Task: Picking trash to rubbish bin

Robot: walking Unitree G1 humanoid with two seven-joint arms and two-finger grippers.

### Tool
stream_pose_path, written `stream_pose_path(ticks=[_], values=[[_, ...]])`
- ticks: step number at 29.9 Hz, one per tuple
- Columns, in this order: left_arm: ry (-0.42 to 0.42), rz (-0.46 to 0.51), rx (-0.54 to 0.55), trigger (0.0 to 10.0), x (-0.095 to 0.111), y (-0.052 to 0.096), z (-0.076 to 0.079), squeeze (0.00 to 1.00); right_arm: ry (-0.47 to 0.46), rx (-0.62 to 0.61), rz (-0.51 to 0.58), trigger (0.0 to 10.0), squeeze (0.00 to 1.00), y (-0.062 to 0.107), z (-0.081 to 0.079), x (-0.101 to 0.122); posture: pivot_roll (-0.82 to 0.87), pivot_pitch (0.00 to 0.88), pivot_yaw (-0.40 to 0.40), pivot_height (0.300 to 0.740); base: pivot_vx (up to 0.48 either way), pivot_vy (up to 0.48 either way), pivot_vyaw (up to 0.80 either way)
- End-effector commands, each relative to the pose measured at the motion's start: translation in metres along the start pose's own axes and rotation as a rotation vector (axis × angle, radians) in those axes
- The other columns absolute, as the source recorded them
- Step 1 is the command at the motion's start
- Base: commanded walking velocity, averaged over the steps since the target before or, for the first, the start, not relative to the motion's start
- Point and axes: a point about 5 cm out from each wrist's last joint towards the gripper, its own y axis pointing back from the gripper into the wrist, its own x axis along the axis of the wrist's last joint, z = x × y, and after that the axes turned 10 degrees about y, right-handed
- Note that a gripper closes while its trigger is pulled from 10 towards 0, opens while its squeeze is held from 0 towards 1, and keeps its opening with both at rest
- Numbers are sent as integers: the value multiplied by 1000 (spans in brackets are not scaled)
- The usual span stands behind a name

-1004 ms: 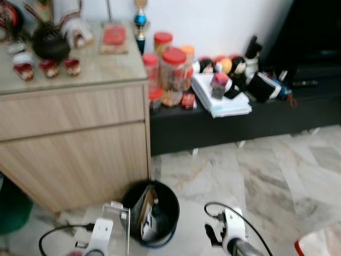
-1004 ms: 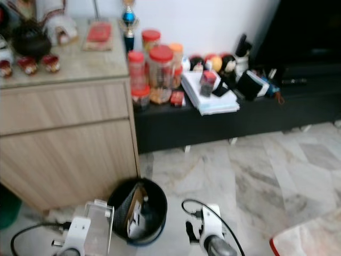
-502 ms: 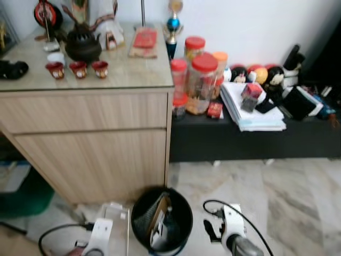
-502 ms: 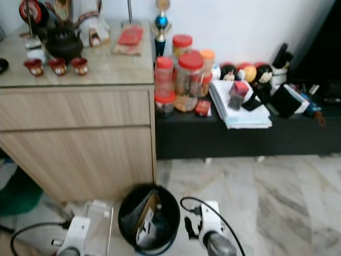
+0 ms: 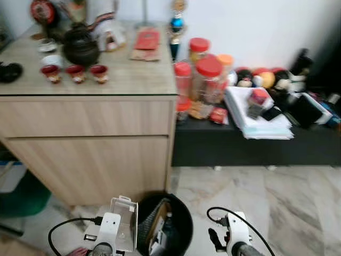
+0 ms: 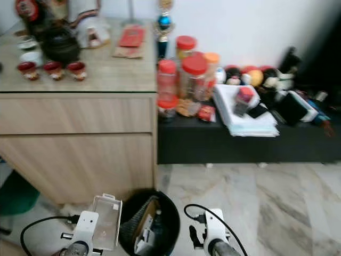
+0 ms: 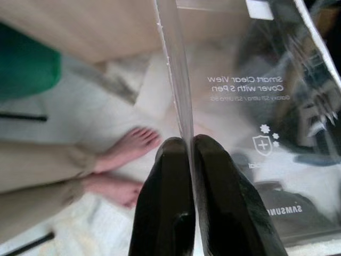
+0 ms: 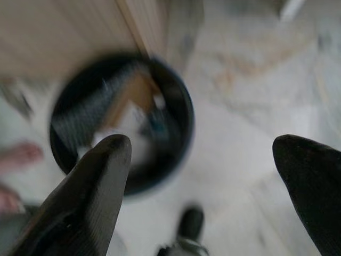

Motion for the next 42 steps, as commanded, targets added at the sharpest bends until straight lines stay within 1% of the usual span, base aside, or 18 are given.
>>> stream_pose_path(ticks=[1,11,12,17,20,22,23,25,27,29,30,31,32,34,36,39,40,42], values=[[9,3,-17,10000,2,0,8,0,-16,-29,-39,10000,0,5,10,-13,52,80,-64,740,289,0,0],[19,14,-20,10000,6,-1,9,0,-3,-30,-43,10000,0,5,11,-12,52,79,-64,740,290,0,0],[58,34,-48,10000,11,-1,12,0,8,-28,-33,10000,0,4,12,-8,53,79,-67,740,244,0,0],[57,29,-131,10000,22,-3,24,0,53,-2,-4,10000,0,0,11,6,53,79,-67,740,0,0,0],[91,38,-188,10000,31,-4,32,0,78,12,24,10000,0,-2,12,18,51,77,-68,740,0,0,0],[93,42,-193,10000,32,-4,33,0,83,14,30,10000,0,-3,12,20,51,77,-68,740,0,0,0],[103,62,-208,10000,39,-5,36,0,106,28,38,10000,0,-4,12,27,49,78,-70,740,0,0,0],[131,94,-223,10000,50,-5,39,0,129,69,54,10000,0,-7,9,38,46,78,-70,740,0,0,0],[147,122,-249,10000,59,-6,42,0,160,117,115,10000,0,-9,5,55,46,78,-70,740,0,0,0],[148,123,-253,10000,60,-6,42,0,163,121,121,10000,0,-9,5,56,46,78,-70,740,0,0,0],[144,126,-280,10000,64,-6,46,0,174,148,147,10000,0,-10,3,68,44,80,-72,740,0,0,0],[144,129,-294,10000,66,-5,48,0,186,168,158,10000,0,-11,1,74,44,80,-72,740,0,0,0],[144,133,-313,10000,70,-5,51,0,224,209,178,10000,0,-12,-5,85,44,80,-72,740,0,0,0],[144,133,-317,10000,70,-5,51,0,235,225,187,10000,0,-12,-7,87,44,80,-72,740,0,0,0],[208,132,-352,10000,73,-5,54,0,274,295,215,10000,0,-12,-18,98,44,80,-72,740,0,0,0],[219,130,-366,10000,74,-4,56,0,273,320,214,10000,0,-13,-21,100,44,80,-72,740,0,0,0],[225,129,-383,10000,74,-4,57,0,295,350,233,10000,0,-13,-28,106,44,80,-72,740,0,0,0],[222,129,-383,10000,74,-4,58,0,295,351,240,10000,0,-13,-29,108,35,80,-74,740,0,0,0]])
